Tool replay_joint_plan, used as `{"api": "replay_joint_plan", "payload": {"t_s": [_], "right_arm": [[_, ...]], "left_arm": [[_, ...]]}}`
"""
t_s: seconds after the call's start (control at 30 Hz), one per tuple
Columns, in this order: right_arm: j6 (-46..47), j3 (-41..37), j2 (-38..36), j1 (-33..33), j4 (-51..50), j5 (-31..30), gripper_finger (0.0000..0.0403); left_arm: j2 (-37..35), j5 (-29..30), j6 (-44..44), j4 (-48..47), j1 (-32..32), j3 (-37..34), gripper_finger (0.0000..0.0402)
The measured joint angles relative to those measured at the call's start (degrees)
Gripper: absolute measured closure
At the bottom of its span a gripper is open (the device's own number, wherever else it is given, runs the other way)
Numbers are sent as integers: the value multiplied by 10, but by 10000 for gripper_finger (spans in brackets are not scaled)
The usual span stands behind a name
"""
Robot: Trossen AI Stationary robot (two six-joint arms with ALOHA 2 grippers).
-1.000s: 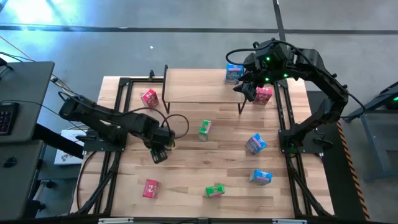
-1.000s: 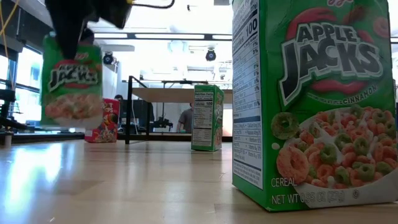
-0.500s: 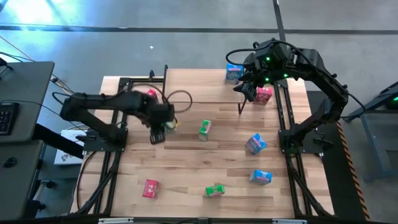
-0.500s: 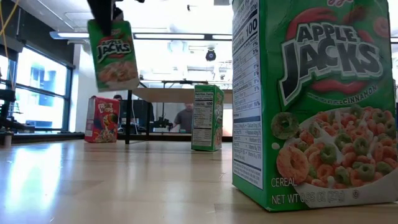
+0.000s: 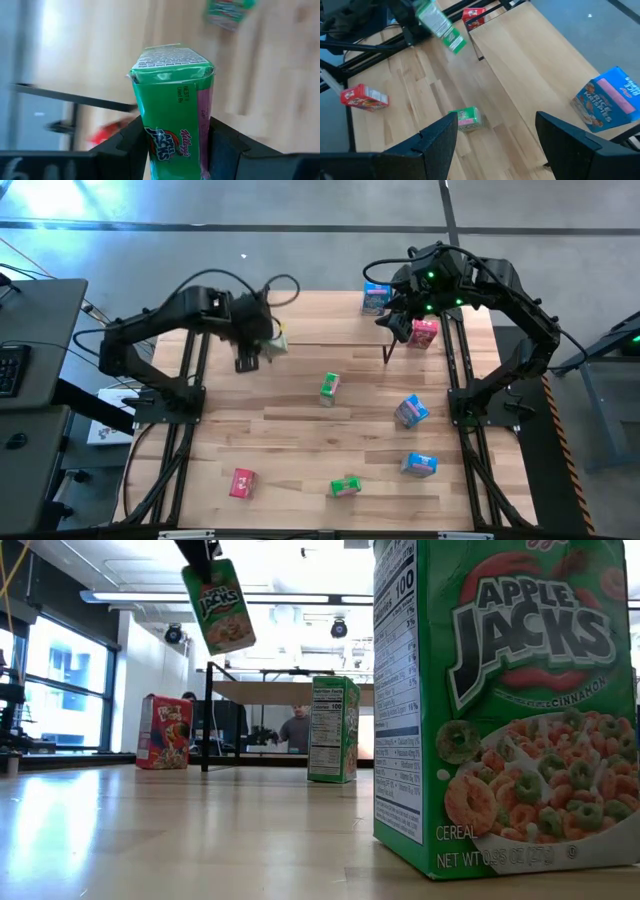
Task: Stack cereal on shelf
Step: Put the left green cereal box on the shelf
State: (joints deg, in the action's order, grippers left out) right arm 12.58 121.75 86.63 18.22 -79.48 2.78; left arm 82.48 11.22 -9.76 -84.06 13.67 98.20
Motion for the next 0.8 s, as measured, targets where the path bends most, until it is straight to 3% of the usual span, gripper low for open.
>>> {"api": "replay_joint_plan", "payload": {"t_s": [0.27, 0.57, 0.8], "right_arm": [[-13, 0, 0, 0, 0, -57, 143], [-51, 0, 1, 0, 12, -55, 143], [-131, 0, 16, 0, 56, 5, 143]], "left_arm": [[0, 141, -136, 83, 64, 10, 252], [0, 145, -216, 204, 120, 10, 252], [0, 130, -220, 231, 148, 10, 252]]}}
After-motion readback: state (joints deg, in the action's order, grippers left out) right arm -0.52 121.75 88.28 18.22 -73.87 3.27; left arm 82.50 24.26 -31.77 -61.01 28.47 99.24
